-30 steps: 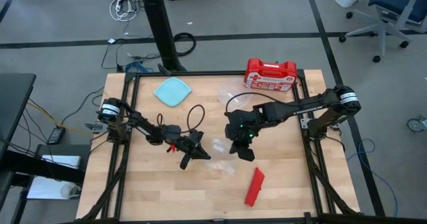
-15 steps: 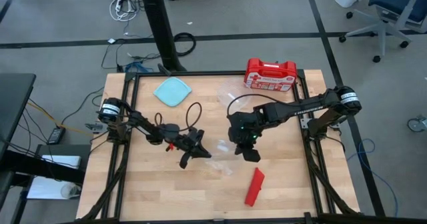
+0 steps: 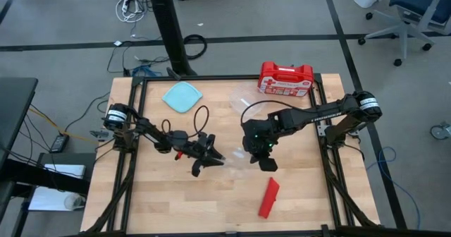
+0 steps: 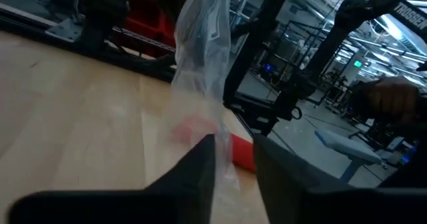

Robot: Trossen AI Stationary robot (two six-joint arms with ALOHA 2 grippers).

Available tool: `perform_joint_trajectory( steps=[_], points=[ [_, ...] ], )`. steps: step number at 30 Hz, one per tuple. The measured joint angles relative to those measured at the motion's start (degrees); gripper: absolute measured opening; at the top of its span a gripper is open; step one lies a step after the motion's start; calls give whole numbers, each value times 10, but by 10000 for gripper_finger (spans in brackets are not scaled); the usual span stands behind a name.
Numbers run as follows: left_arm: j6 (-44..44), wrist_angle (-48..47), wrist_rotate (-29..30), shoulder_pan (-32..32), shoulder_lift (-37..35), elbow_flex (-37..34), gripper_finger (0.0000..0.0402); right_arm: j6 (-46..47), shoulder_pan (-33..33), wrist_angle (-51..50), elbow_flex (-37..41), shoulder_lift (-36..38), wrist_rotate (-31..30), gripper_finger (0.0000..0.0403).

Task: Roll bandage
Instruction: Open the transparent zip bag

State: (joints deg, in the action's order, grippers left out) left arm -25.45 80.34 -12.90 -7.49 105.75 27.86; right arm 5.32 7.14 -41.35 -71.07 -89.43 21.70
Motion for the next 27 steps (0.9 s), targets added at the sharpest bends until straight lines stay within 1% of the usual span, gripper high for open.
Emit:
perform_joint_trajectory(
  steps=[5, 9, 12, 17, 21, 23, 27],
  points=[
    [8, 15, 12, 0, 0, 0, 181, -1, 1, -15, 0, 0, -26, 0],
    [25, 13, 28, 3, 0, 0, 214, -15, 4, -30, 0, 0, -38, 0],
    [29, 14, 33, 10, 0, 0, 219, -33, 4, -89, -19, 0, -43, 0],
    [30, -6, 41, 18, -1, 15, 213, -50, 4, -155, -72, 1, -103, 0],
    [69, -63, 39, 18, -1, 57, 209, -84, 4, -159, -98, 1, -129, 0],
    [81, -97, 38, 18, -1, 77, 207, -100, 4, -164, -102, 1, -133, 0],
    [86, -161, 37, 29, -2, 100, 207, -98, 4, -197, -104, 0, -133, 0]
  ],
)
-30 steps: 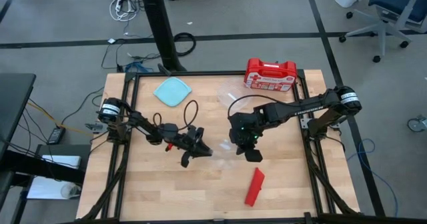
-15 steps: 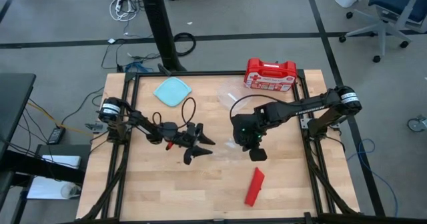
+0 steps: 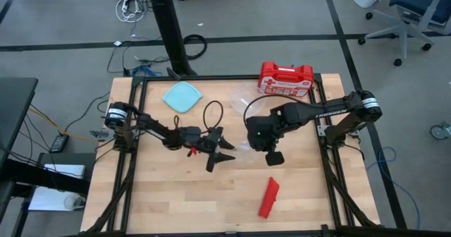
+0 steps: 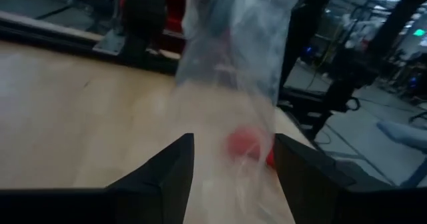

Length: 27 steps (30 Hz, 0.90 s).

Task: Roll bandage
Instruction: Open the transparent zip bag

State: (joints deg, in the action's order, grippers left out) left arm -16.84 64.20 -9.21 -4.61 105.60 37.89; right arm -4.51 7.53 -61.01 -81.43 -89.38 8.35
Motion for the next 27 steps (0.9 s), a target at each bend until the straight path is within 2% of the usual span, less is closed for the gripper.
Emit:
perform_joint_trajectory(
  steps=[5, 9, 12, 17, 19, 27],
  points=[
    [21, -48, 2, 2, -18, 14, 207, 54, 6, -53, 0, 0, -2, 0],
    [73, -144, 18, -3, -56, 46, 207, 81, 21, -72, 0, 0, -16, 0],
    [97, -284, 23, -3, -78, 106, 207, 93, 28, -72, 0, 0, -18, 0],
    [121, -566, 23, -11, -79, 253, 206, 117, 33, -80, 0, -1, -39, 0],
    [136, -643, 27, -23, -80, 291, 206, 128, 33, -87, 0, -1, -42, 0],
    [106, -737, 49, -92, -137, 312, 186, 133, 35, -88, 1, -1, -43, 0]
  ],
)
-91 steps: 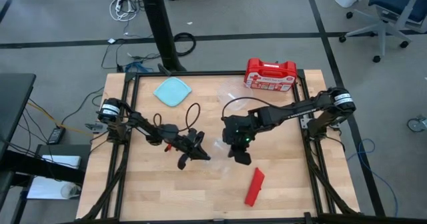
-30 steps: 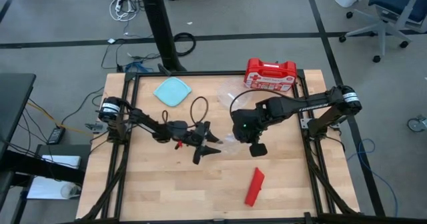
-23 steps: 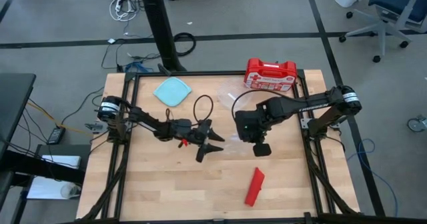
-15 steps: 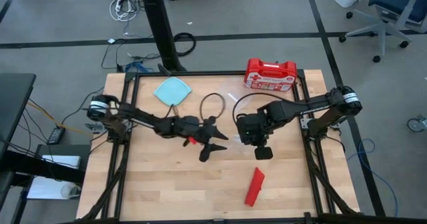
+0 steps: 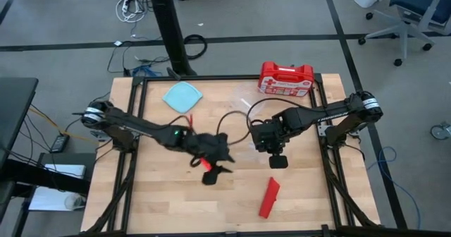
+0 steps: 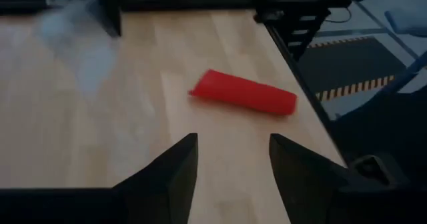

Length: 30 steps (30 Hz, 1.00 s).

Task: Roll bandage
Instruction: Open the transparent zip bag

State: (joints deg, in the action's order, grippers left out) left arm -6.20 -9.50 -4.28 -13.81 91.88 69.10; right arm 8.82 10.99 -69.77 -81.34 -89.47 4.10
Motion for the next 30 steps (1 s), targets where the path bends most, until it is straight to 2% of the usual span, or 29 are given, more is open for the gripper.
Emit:
perform_joint_trajectory(
  steps=[6, 14, 17, 19, 21, 27, 30],
  points=[
    [-51, -94, 88, -84, -59, 0, 159, 1, 3, 4, 0, 0, 0, 0],
    [-156, -246, 306, -200, -140, -2, 133, 6, 7, 15, 0, 0, 0, 0],
    [-187, -265, 407, -242, -180, -39, 128, 0, 13, 33, 0, 0, 0, 0],
    [-209, -248, 456, -258, -210, -75, 126, -3, 17, 56, 0, 0, 0, 0],
    [-228, -231, 475, -264, -244, -126, 126, -3, 18, 93, 0, -1, 0, 0],
    [-227, -38, 503, -256, -333, -311, 126, -19, 9, 130, 0, -21, -2, 0],
    [-207, 43, 511, -230, -359, -378, 126, -41, -9, 150, 0, -43, 2, 0]
  ],
)
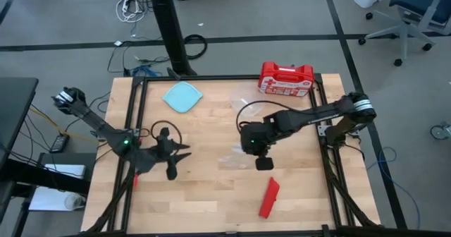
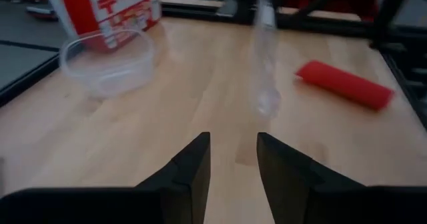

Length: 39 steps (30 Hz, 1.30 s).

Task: Roll bandage
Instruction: Open the transparent zip bag

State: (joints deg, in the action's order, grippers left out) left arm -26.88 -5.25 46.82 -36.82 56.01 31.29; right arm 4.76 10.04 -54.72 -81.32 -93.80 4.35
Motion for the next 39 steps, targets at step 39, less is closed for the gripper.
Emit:
perform_joint_trajectory(
  steps=[39],
  points=[
    [113, 339, -254, 233, 140, -51, 194, -148, -62, -226, -393, -290, -50, 0]
  ],
)
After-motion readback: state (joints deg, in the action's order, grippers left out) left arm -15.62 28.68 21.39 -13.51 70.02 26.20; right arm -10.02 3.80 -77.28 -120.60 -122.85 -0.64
